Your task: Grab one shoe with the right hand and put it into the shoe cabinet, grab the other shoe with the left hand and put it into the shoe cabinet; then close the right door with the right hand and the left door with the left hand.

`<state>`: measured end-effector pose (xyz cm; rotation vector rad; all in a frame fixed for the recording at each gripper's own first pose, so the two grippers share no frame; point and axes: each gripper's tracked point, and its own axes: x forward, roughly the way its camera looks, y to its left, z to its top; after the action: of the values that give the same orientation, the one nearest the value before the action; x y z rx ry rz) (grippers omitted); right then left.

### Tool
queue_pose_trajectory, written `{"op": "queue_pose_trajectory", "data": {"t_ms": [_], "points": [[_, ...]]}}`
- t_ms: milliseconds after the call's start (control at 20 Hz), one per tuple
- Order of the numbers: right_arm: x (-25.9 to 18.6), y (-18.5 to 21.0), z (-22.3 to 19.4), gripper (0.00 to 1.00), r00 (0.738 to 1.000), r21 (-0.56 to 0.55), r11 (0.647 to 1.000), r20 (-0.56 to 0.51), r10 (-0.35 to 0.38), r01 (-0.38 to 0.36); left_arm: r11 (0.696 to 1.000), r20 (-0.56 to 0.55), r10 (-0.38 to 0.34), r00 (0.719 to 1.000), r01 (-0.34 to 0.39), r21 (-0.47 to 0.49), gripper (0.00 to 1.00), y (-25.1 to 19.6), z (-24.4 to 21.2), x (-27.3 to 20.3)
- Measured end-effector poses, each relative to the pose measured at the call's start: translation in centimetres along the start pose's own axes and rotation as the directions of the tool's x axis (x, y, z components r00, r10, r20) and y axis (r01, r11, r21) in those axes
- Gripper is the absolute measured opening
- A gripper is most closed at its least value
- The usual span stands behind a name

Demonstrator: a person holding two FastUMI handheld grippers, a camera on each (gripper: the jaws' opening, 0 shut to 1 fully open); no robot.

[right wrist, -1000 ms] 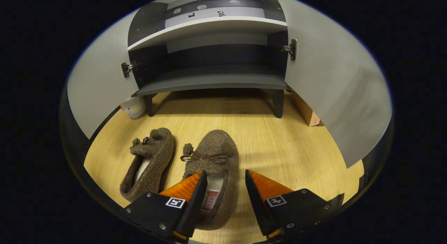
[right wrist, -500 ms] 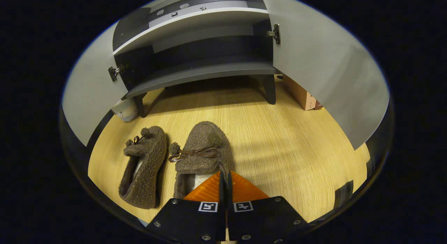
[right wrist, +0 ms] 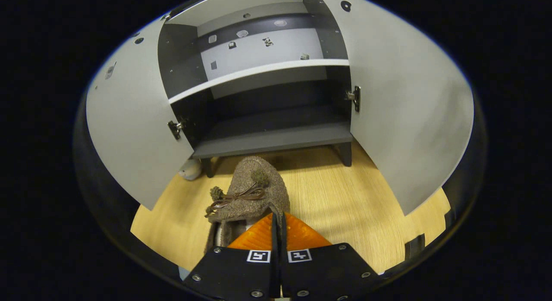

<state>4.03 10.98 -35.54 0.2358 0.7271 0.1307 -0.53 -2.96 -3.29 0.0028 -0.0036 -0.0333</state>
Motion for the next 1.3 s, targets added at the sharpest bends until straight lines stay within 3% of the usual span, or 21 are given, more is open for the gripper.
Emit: {"op": "queue_pose_trajectory", "data": {"t_ms": [350,650,950,1300], "points": [[-4.4,3.4,11.0,0.00,0.988,-0.031,0.999,0.153,0.022,-0.017,1.000,-0.009,0.004,1.000,-0.004,-0.012,0.97,0.2,-1.2,0.3],[-6.2,3.6,22.1,0.00,0.963,0.019,1.000,0.268,-0.020,0.015,1.000,0.004,-0.008,1.000,0.008,0.003,0.97,0.2,-1.1,0.0],[-2.6,2.7,30.9,0.00,0.948,0.071,0.996,0.308,-0.079,0.060,1.000,0.018,-0.002,1.000,0.002,0.006,0.98,0.7,-0.5,-0.2],[5.5,2.7,36.3,0.00,0.956,0.141,0.986,0.264,-0.127,0.092,0.999,0.021,0.026,0.999,-0.026,0.022,0.97,2.4,-0.6,-0.5]]}}
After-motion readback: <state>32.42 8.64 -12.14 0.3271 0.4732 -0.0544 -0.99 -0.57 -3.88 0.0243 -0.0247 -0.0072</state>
